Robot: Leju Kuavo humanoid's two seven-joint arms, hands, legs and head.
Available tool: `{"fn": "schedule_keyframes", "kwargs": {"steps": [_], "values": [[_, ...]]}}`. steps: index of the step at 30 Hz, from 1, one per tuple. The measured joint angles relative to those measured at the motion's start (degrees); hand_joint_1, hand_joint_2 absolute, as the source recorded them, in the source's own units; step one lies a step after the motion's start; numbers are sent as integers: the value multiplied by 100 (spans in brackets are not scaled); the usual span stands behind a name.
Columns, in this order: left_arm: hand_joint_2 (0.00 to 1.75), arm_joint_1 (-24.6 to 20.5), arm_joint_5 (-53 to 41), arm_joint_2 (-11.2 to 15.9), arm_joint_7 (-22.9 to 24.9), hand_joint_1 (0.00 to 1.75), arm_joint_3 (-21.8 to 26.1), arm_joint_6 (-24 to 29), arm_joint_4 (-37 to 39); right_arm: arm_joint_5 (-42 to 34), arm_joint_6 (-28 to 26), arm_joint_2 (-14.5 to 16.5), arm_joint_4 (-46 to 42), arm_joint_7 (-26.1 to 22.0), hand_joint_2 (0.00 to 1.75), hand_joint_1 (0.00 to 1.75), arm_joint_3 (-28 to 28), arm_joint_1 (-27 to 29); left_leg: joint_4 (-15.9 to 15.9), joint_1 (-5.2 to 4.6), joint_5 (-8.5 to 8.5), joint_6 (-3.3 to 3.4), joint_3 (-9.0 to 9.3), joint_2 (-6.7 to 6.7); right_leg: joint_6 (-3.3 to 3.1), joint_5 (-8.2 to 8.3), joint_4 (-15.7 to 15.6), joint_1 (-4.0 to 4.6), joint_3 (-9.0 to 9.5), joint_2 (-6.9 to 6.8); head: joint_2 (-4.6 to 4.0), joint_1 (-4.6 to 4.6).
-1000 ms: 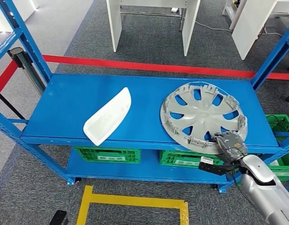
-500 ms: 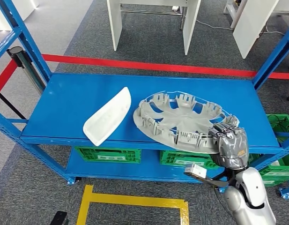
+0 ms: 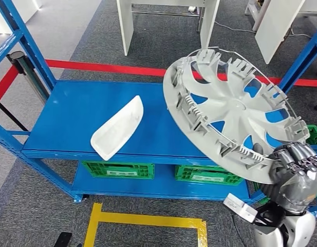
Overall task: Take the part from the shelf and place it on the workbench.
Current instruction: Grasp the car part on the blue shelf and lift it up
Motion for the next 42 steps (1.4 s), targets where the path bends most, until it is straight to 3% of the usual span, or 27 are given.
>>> {"fn": "schedule_keyframes", "kwargs": {"steps": [5, 12, 21, 32, 42], "values": [[175, -8, 91, -6, -63, 0, 85, 43, 0, 213, -110, 257, -334, -278, 175, 175, -6, 210, 0, 0, 0, 0, 0, 1, 0, 0, 0, 0, 0, 2, 0, -1], [175, -19, 282, -26, -357, 0, 245, 16, 0, 249, -130, 465, -570, -177, 175, 175, 302, 450, -1, 0, 0, 0, 0, 2, -1, -1, 0, 0, 0, 3, 0, 0], [175, -31, 353, -26, -580, 0, 359, 55, 0, 132, -133, 521, -603, -63, 175, 175, 546, 556, -1, 0, 0, 0, 1, 2, -1, -1, 0, 0, 0, 2, 0, 1], [175, -39, 330, -43, -526, 0, 427, 112, 0, -546, -104, 526, -654, -124, 175, 175, 781, 626, -1, 0, 0, 0, 0, 3, -1, -1, 0, 0, 0, 2, 0, 0], [175, -39, 306, -66, -530, 0, 428, 178, 0, -542, -121, 526, -675, -255, 175, 175, 1028, 757, -1, 0, 0, 0, 0, 2, -1, -1, 0, 0, 0, 2, 0, 1]]}}
